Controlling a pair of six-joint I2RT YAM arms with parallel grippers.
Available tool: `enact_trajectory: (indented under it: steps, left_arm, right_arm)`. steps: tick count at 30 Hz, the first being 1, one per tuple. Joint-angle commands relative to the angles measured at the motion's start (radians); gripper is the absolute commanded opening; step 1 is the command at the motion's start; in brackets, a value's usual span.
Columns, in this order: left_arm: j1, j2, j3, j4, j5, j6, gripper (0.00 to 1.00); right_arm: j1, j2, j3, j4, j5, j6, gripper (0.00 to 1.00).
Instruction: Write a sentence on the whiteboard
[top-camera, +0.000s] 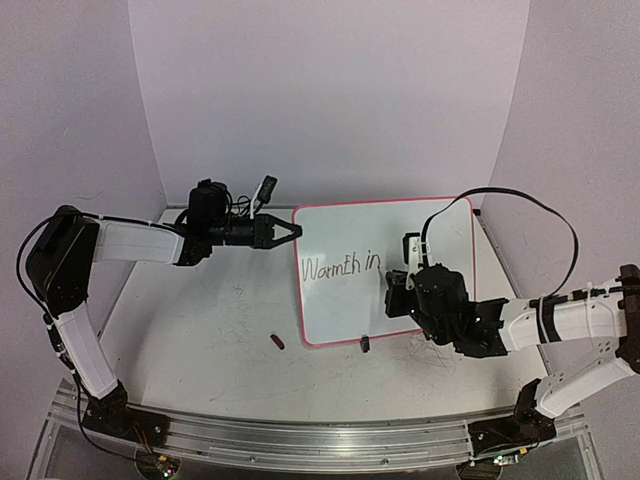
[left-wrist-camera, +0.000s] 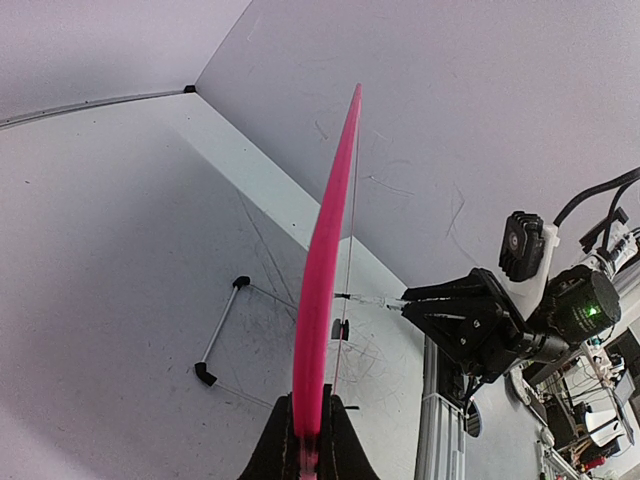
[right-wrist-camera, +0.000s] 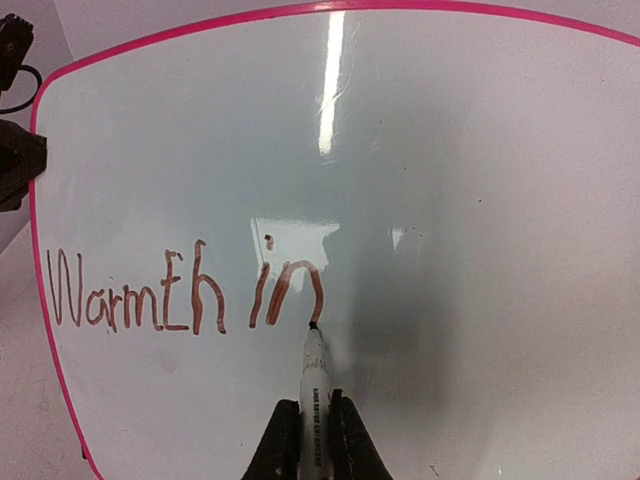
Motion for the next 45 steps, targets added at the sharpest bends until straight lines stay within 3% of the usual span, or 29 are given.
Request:
enact_trajectory:
  steps: [1,9,15,21,45]
  left_arm:
    - [-0.041,-0.007,0.006,-0.06,-0.009,0.026,0.0]
    - [-0.041,-0.007,0.005,-0.06,-0.011,0.029,0.0]
    - [-0.041,-0.009,0.005,-0.06,-0.012,0.029,0.0]
    - [-0.041,-0.008,0.005,-0.06,-0.012,0.03,0.0]
    - [-0.042,-0.013,0.006,-0.062,-0.01,0.033,0.0]
  right_arm:
    - [-0.001,-0.007,0.002,-0.053,0.023,-0.002,0.0]
    - [-0.01,-0.125,0.009,-0.005,0.021,-0.085,0.0]
    - [-0.086,-0.147,-0.007,0.038,-0.092,-0.16,0.0]
    - [-0.12,-0.128,-0.01,0.093,-0.133,-0.202,0.0]
    - [-0.122,-0.061,0.009,0.102,-0.067,-0.207,0.0]
